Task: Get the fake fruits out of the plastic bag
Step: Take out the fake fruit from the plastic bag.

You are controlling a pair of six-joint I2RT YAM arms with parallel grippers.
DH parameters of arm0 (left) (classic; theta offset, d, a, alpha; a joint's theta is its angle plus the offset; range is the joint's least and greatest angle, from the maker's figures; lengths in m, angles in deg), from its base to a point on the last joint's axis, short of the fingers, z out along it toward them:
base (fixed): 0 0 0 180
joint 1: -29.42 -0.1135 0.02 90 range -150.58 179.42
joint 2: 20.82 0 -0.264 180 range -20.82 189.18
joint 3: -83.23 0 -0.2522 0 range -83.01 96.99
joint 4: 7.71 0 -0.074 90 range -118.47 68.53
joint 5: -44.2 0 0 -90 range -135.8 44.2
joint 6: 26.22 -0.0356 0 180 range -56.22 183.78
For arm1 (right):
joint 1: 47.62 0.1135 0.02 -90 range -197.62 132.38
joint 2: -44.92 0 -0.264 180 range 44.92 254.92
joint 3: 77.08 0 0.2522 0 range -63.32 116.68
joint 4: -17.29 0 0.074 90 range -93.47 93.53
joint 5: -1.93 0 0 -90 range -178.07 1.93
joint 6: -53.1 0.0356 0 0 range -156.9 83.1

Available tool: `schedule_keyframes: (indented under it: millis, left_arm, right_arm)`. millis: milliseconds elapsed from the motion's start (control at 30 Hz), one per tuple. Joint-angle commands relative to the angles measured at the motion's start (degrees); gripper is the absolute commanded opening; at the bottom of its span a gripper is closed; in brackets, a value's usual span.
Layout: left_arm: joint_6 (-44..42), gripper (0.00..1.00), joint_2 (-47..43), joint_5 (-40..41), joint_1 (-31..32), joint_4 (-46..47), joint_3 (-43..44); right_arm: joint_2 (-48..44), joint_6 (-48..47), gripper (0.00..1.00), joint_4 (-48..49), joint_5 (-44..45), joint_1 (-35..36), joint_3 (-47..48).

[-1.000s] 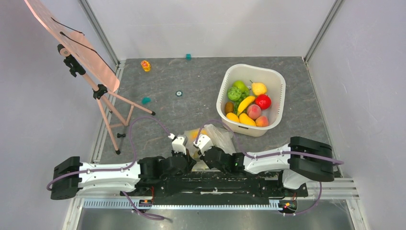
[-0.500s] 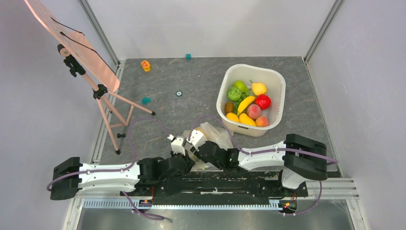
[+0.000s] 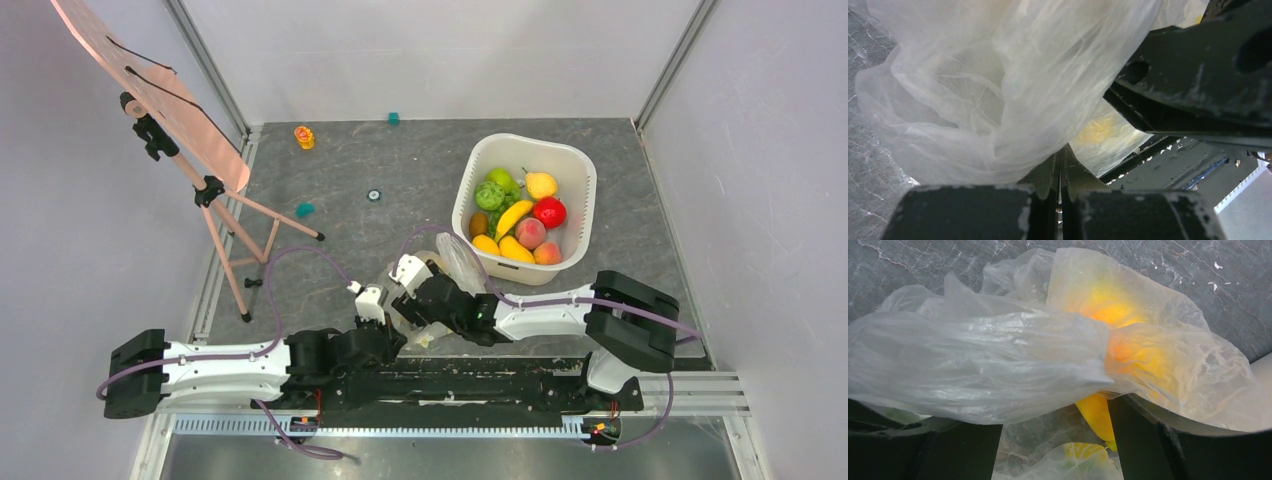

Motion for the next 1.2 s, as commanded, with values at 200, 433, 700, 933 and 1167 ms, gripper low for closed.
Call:
schedule_keyframes:
  millis: [200,433,700,933,1167]
  left_arm:
    - [2.2,0.02,-0.3,2.8,0.0,-0.4,-0.3]
    - [2.4,0.02,-0.9,2.9,0.0,-0.8,-0.4]
    - [2.7,0.02,-0.9,2.9,-0.2,-0.9,-0.3]
    - [3.0,0.02,-1.0,3.0,-0.3,-0.9,-0.6]
    - [3.6,0.02,-1.7,3.2,-0.3,-1.1,-1.0]
  right_arm:
    - [4.0,-5.3,0.82,-1.5,-1.2,-2.1,4.3]
    - [5.6,-6.9,0.84,-4.2,4.3,-2.1,6.5]
    - [5.2,-8.8,0.86,-4.9,8.7,-2.1,6.9]
    - [5.4,-10.8,0.87,-4.5,9.4,-2.1,7.6]
    - [6.7,-12.8,0.9,-4.3,11.2,-2.0,9.0]
